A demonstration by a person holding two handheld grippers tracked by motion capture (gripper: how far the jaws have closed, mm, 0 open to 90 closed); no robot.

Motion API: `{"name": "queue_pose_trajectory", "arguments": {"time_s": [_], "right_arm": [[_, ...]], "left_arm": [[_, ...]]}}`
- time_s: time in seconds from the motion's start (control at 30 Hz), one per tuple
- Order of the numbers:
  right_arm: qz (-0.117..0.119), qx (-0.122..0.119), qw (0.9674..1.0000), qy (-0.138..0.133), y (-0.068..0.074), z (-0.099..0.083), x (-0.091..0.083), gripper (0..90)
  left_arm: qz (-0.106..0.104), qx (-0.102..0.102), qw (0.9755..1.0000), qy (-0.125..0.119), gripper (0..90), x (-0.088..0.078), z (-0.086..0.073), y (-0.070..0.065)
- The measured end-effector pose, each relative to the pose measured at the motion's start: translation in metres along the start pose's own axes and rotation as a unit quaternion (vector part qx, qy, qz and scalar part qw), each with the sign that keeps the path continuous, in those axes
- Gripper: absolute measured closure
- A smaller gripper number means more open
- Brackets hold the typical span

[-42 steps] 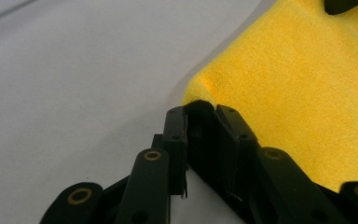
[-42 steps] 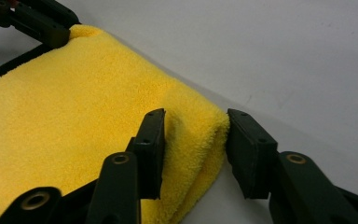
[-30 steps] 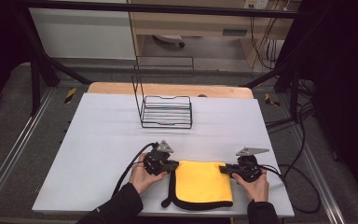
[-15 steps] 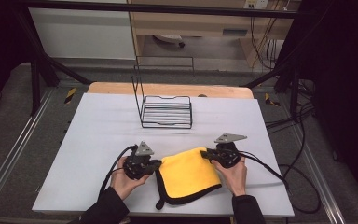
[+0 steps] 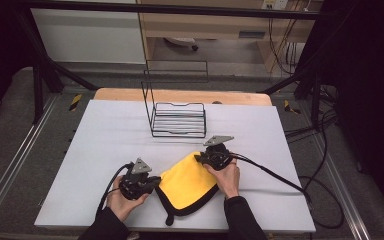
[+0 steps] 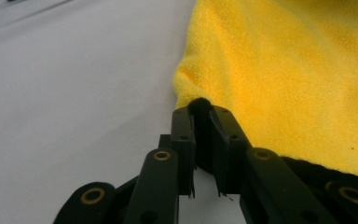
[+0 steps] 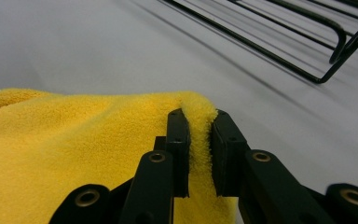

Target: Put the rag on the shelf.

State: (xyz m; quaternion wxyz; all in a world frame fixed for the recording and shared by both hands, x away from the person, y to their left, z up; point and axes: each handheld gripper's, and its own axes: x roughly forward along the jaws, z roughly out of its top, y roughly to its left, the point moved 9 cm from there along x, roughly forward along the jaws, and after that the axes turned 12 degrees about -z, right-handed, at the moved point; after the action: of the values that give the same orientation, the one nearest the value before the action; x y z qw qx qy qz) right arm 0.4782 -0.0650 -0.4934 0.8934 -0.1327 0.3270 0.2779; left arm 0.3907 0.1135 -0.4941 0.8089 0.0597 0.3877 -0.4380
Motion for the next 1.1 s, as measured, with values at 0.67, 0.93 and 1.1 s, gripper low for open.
{"name": "queue_pose_trajectory", "arguments": {"time_s": [0.67, 0.93, 1.1], "right_arm": [[-0.021, 0.053, 0.9984, 0.004, -0.022, -0.048, -0.062, 33.8], [-0.012, 0.095, 0.9949, 0.03, -0.017, -0.077, -0.068, 49.3], [-0.006, 0.108, 0.9933, 0.04, -0.012, -0.081, -0.067, 59.9]], "left_arm": [[-0.048, 0.037, 0.9972, 0.045, 61.5, 0.02, 0.012, 0.015], [-0.069, 0.018, 0.9968, 0.037, 66.7, 0.017, 0.005, 0.018], [-0.065, 0.017, 0.997, 0.039, 69.5, 0.018, 0.004, 0.016]]}}
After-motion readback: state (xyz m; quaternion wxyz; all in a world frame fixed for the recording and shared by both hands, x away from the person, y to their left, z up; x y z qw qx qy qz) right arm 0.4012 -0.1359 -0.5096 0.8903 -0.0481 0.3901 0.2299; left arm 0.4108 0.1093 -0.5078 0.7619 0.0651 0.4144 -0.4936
